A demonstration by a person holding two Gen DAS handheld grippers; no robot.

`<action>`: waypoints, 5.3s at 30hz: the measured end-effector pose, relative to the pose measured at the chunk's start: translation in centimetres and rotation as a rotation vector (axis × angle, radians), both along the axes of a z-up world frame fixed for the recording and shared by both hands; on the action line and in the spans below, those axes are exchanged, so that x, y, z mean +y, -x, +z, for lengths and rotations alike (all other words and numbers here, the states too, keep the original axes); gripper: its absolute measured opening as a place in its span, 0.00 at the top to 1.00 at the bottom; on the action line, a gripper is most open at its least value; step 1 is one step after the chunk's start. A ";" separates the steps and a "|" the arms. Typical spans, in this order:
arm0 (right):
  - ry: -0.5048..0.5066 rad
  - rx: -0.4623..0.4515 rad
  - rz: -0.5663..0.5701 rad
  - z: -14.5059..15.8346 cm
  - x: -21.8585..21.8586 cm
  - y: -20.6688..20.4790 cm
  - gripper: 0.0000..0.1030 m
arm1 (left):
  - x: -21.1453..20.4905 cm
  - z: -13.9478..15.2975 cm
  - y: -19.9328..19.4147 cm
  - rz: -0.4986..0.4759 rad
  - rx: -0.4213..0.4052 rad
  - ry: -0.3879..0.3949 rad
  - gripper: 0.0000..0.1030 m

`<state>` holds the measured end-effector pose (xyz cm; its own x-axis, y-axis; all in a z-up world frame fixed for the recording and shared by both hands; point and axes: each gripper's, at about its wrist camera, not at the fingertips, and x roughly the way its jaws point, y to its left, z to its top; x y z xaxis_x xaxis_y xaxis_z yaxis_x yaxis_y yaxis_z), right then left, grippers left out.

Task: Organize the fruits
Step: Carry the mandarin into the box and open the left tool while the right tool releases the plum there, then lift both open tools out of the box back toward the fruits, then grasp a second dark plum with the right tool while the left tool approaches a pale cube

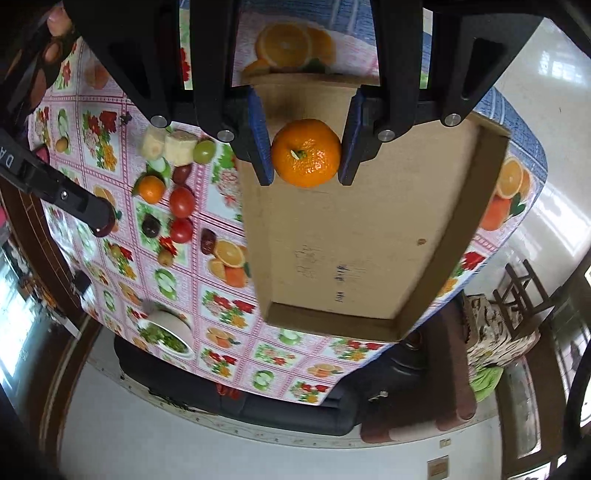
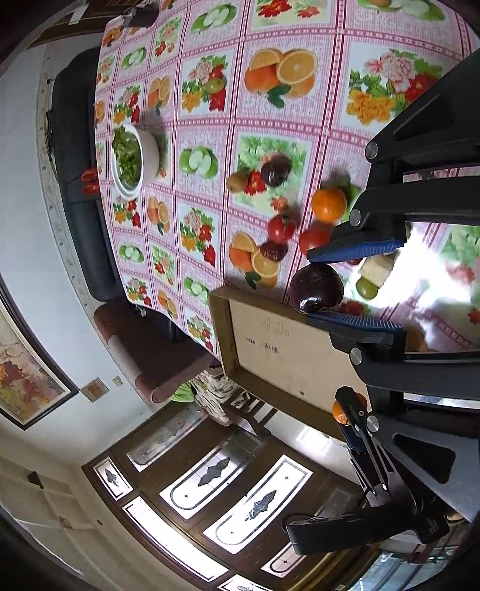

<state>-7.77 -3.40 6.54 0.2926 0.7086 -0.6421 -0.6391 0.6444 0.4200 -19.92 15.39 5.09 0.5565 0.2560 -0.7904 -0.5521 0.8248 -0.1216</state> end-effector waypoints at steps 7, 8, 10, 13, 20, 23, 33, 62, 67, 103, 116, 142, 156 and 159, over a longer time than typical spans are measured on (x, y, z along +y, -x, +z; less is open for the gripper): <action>0.009 -0.014 0.086 0.4 4.0 1.5 0.74 | 4.4 0.0 2.5 0.114 -0.009 -0.006 0.67; 0.018 -0.015 0.113 0.2 5.0 2.0 0.74 | 5.0 -0.2 2.7 0.129 -0.003 -0.005 0.67; 0.043 -0.019 0.173 -0.4 7.1 3.0 0.74 | 6.2 -0.9 3.0 0.150 0.010 0.008 0.67; 0.114 -0.018 0.269 -2.0 10.7 4.6 0.74 | 7.3 -2.0 3.0 0.159 0.034 0.041 0.67; 0.296 -0.058 0.403 -6.1 16.1 7.3 0.74 | 7.7 -3.8 2.2 0.139 0.093 0.047 0.67; 0.350 -0.074 0.422 -7.2 16.8 7.7 0.74 | 7.9 -4.9 1.7 0.131 0.121 0.057 0.67; 0.379 -0.091 0.447 -8.1 17.1 8.0 0.50 | 8.3 -5.0 2.1 0.142 0.116 0.076 0.66; 0.184 -0.041 0.127 -3.3 1.0 2.9 0.41 | 2.1 -0.8 0.8 0.089 0.067 0.035 0.58; 0.185 -0.024 0.024 -3.7 -3.7 1.1 0.41 | -0.9 -0.8 -0.9 0.008 0.071 0.049 0.58; 0.166 0.014 -0.129 -5.4 -8.9 -2.2 0.41 | -7.8 -5.4 -4.9 -0.231 0.128 0.255 0.58; 0.145 0.029 -0.134 -5.4 -4.7 -7.1 0.47 | -7.9 -5.8 -6.5 -0.269 0.078 0.281 0.58; 0.163 0.075 -0.110 -7.5 -1.9 -9.5 0.51 | -8.0 -5.4 -7.6 -0.441 0.086 0.156 0.67; 0.179 0.094 -0.093 -8.6 0.2 -11.1 0.52 | -8.6 -5.7 -8.6 -0.490 0.097 0.152 0.71; 0.182 0.087 -0.094 -9.1 0.5 -11.3 0.53 | -8.5 -5.6 -8.3 -0.479 0.089 0.157 0.72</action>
<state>3.50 -2.90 -2.53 0.2900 0.5510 -0.7825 -0.5390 0.7696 0.3422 -11.63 6.86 -0.55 0.5108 -0.1368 -0.8487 -0.1303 0.9635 -0.2337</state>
